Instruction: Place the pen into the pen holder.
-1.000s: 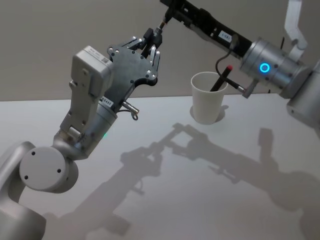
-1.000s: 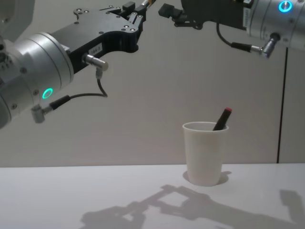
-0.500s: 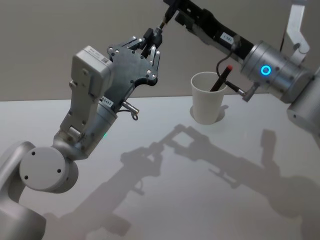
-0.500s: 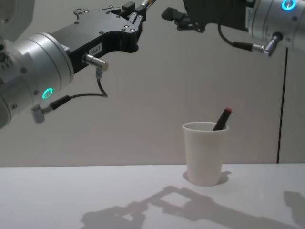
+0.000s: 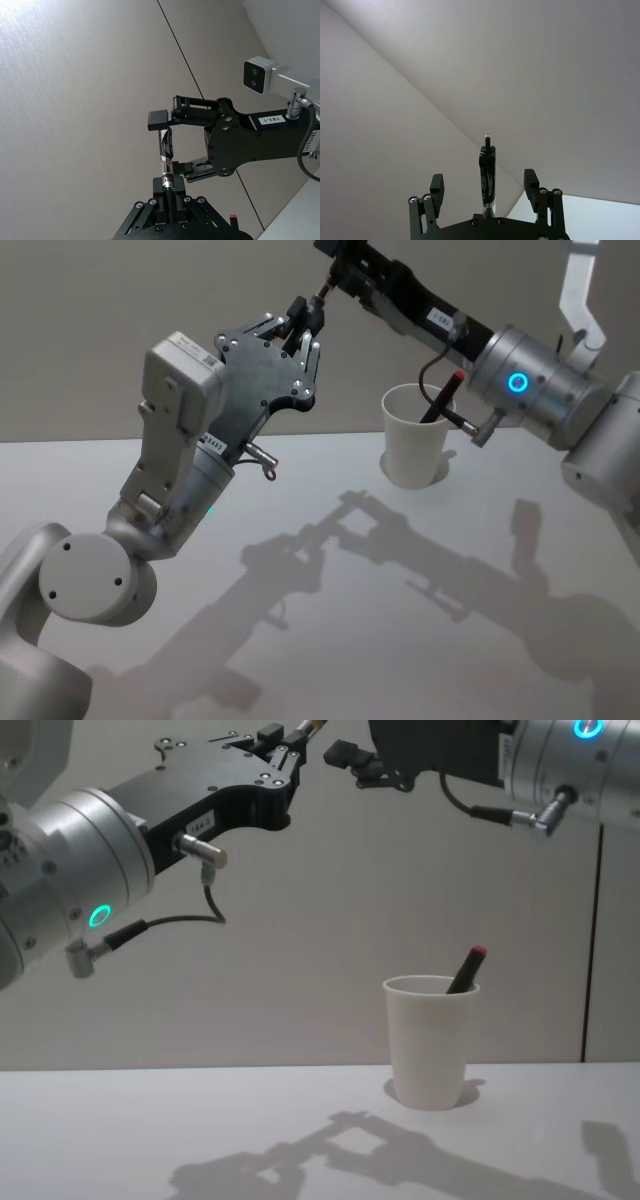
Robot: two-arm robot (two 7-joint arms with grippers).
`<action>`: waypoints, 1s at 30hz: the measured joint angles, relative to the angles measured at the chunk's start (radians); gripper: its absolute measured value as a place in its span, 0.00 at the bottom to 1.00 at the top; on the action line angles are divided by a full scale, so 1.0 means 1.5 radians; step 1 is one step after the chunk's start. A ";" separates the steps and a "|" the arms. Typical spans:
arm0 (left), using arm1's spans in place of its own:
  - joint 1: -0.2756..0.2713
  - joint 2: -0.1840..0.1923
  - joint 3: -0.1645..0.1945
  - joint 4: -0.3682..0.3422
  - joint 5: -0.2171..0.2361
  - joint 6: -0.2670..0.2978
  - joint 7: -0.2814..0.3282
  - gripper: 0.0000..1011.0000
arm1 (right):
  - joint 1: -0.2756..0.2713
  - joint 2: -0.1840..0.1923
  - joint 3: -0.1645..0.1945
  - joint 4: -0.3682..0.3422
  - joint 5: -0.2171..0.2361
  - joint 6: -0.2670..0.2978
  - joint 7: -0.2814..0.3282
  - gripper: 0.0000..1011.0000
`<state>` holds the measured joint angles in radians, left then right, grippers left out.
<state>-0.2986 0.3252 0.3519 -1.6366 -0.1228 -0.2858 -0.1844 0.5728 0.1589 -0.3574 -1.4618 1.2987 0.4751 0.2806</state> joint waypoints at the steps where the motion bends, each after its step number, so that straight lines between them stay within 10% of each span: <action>1: 0.000 0.000 0.000 0.000 0.000 0.000 0.000 0.12 | 0.000 0.000 0.000 0.000 0.001 -0.001 -0.002 0.99; 15: 0.000 0.000 0.000 0.000 0.000 0.000 0.000 0.12 | 0.003 -0.002 -0.009 -0.004 0.001 -0.017 -0.016 0.99; 30: 0.000 0.000 0.000 0.000 0.000 0.000 0.000 0.12 | 0.004 -0.002 -0.012 -0.006 -0.002 -0.024 -0.020 0.59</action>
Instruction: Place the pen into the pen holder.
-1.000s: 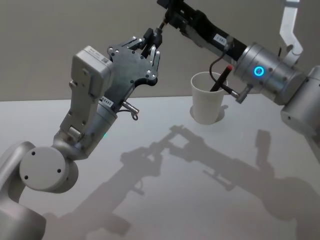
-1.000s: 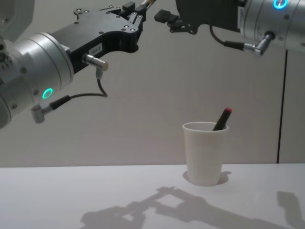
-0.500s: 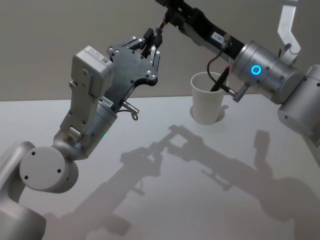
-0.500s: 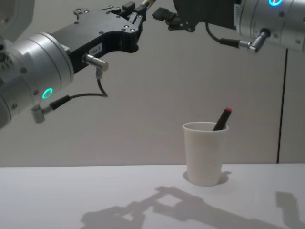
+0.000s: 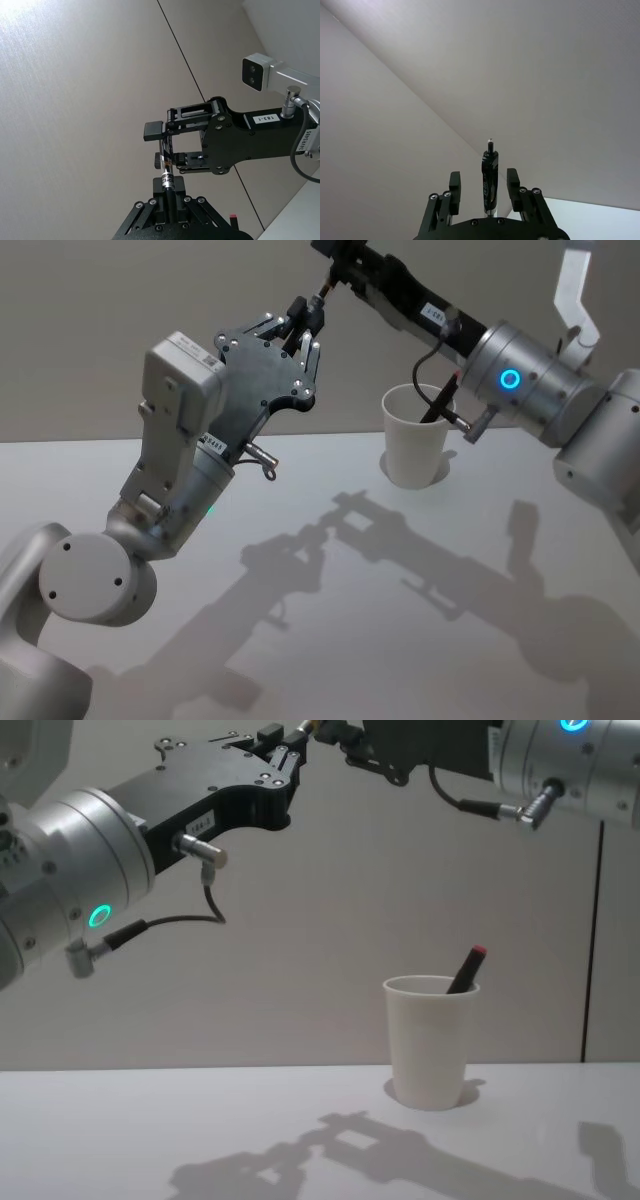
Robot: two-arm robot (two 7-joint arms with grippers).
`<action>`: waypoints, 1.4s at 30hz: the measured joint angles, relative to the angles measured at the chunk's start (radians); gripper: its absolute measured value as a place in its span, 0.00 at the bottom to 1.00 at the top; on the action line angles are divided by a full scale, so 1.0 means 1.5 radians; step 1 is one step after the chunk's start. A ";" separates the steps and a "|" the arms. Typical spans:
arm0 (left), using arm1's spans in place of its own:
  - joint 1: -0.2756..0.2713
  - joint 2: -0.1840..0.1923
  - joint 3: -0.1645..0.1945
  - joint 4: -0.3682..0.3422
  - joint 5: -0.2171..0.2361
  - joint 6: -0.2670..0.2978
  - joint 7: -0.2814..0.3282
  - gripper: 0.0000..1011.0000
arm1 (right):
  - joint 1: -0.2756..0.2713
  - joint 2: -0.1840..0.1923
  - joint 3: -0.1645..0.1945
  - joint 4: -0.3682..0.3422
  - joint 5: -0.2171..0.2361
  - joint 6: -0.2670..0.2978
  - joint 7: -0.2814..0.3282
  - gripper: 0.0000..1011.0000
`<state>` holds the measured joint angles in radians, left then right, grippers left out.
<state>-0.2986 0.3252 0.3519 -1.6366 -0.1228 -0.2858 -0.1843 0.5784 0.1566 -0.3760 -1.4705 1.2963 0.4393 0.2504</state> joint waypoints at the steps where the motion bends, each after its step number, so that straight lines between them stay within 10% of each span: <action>1: 0.000 0.000 0.000 0.000 0.000 0.000 0.000 0.12 | 0.000 0.000 0.000 0.000 0.000 0.000 0.000 0.57; 14: 0.000 0.000 0.000 0.000 0.000 -0.001 0.000 0.12 | 0.001 0.000 -0.001 0.000 -0.001 -0.002 -0.002 0.14; 42: 0.000 0.000 0.000 0.000 0.000 -0.001 0.000 0.12 | 0.001 0.000 -0.001 0.000 -0.001 -0.002 -0.002 0.13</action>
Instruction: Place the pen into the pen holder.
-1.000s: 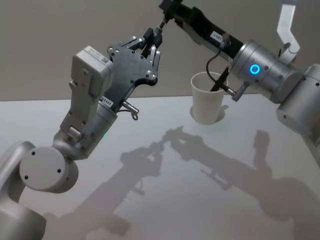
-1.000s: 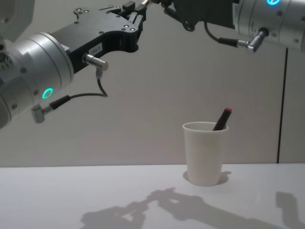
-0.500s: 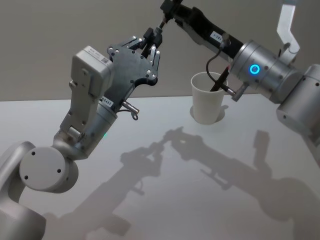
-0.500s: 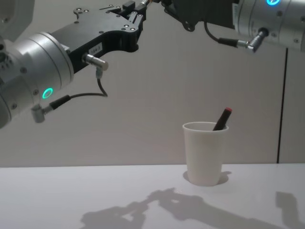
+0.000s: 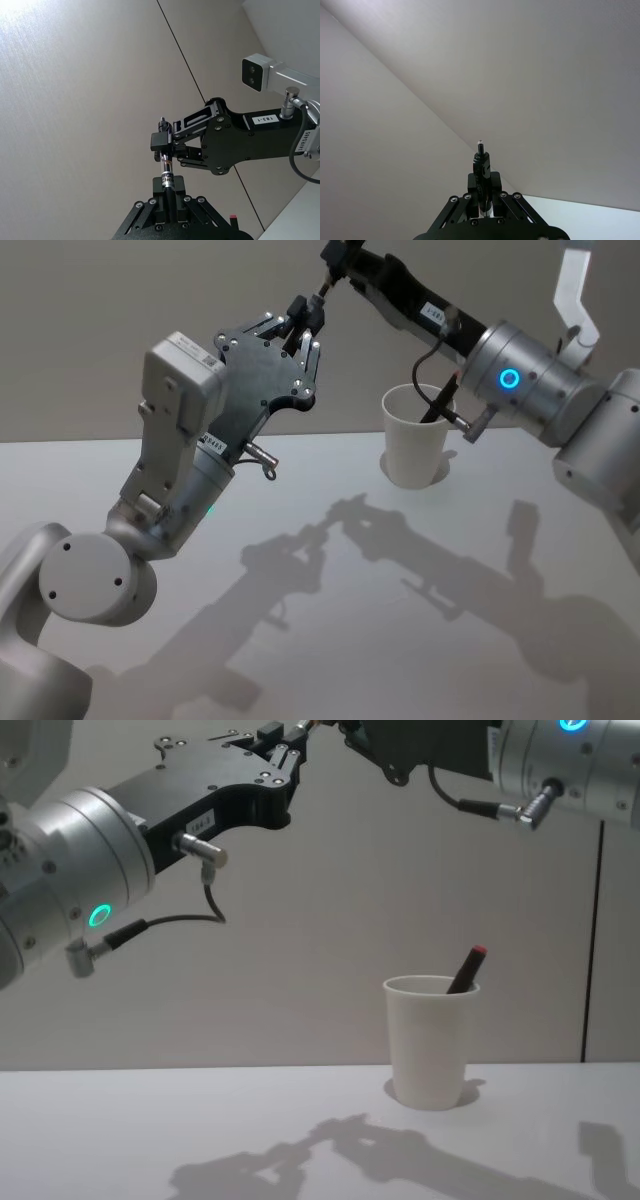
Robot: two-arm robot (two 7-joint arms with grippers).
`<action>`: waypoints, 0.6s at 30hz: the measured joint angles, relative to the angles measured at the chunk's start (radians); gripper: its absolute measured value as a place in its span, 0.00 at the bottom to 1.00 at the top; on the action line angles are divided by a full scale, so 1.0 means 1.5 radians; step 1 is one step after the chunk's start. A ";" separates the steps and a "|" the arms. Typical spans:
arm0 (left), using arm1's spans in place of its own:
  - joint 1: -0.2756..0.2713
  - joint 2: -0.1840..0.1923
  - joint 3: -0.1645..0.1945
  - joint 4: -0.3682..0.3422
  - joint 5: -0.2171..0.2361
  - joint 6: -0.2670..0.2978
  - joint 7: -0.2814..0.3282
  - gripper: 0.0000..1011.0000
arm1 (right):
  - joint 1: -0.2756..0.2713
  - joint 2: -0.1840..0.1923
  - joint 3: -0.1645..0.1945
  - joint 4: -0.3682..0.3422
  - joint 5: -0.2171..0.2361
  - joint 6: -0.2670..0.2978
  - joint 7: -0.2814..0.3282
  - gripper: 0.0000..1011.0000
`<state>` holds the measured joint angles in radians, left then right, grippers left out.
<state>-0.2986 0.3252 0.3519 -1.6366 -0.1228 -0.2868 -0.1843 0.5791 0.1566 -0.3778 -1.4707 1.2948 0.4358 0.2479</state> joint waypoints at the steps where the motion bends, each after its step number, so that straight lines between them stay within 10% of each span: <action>1: 0.000 0.000 0.000 0.000 0.000 0.000 0.000 0.12 | 0.000 0.000 0.000 0.000 0.000 0.000 0.000 0.13; 18: 0.000 0.000 0.000 0.000 0.000 0.002 0.000 0.47 | 0.000 0.000 0.000 0.000 0.000 0.000 0.001 0.13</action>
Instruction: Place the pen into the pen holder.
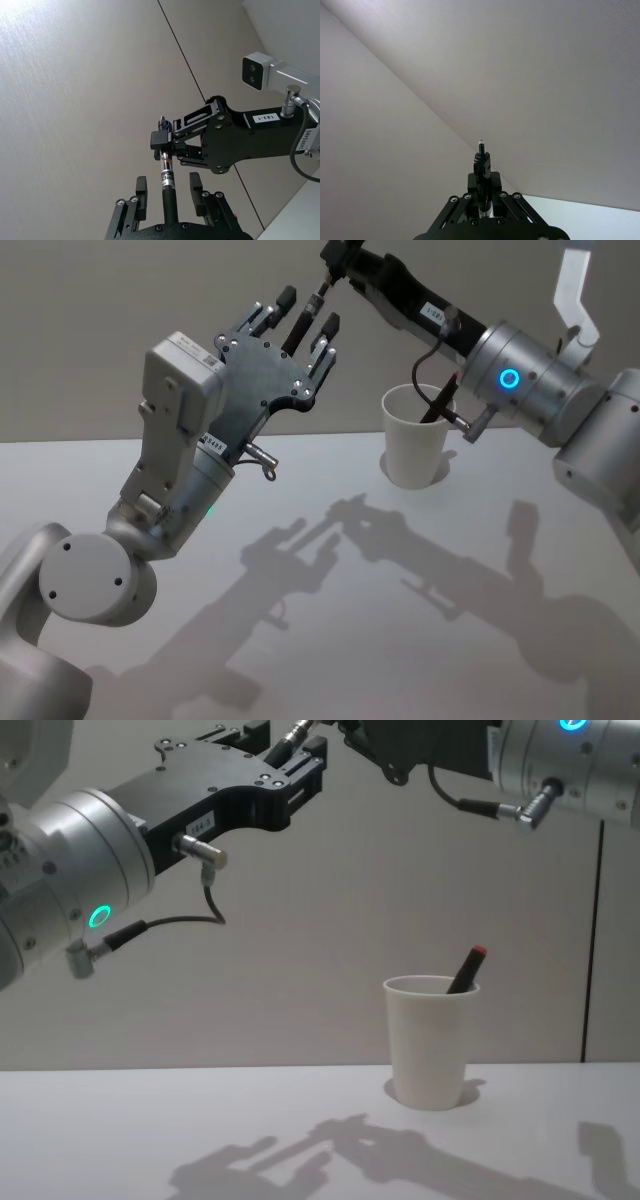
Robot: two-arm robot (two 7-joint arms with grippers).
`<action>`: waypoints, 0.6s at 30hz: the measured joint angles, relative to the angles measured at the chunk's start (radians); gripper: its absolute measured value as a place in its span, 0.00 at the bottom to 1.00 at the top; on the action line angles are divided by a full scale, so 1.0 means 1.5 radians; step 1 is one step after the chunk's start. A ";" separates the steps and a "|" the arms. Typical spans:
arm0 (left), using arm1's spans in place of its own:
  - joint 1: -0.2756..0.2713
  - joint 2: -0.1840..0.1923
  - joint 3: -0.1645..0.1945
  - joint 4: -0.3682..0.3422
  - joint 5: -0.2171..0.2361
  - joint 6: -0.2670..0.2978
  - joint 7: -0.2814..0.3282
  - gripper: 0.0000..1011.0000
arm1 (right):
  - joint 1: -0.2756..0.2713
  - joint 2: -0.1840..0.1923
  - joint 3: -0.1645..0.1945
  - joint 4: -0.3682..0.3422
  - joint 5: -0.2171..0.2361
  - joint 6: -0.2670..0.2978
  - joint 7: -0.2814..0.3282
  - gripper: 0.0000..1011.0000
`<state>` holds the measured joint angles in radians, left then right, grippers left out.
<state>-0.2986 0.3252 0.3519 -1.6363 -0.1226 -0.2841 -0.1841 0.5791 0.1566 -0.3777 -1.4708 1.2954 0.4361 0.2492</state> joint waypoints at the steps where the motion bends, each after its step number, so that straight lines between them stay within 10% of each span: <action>1: 0.000 0.000 0.000 0.000 0.000 0.000 0.000 0.53 | 0.000 0.000 0.000 0.000 0.000 0.000 0.000 0.13; 18: 0.000 0.000 0.000 0.000 0.000 -0.001 0.000 0.99 | 0.004 0.003 0.001 0.001 -0.013 -0.004 0.008 0.13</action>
<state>-0.2986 0.3252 0.3519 -1.6366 -0.1228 -0.2857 -0.1843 0.5852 0.1608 -0.3769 -1.4692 1.2753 0.4303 0.2616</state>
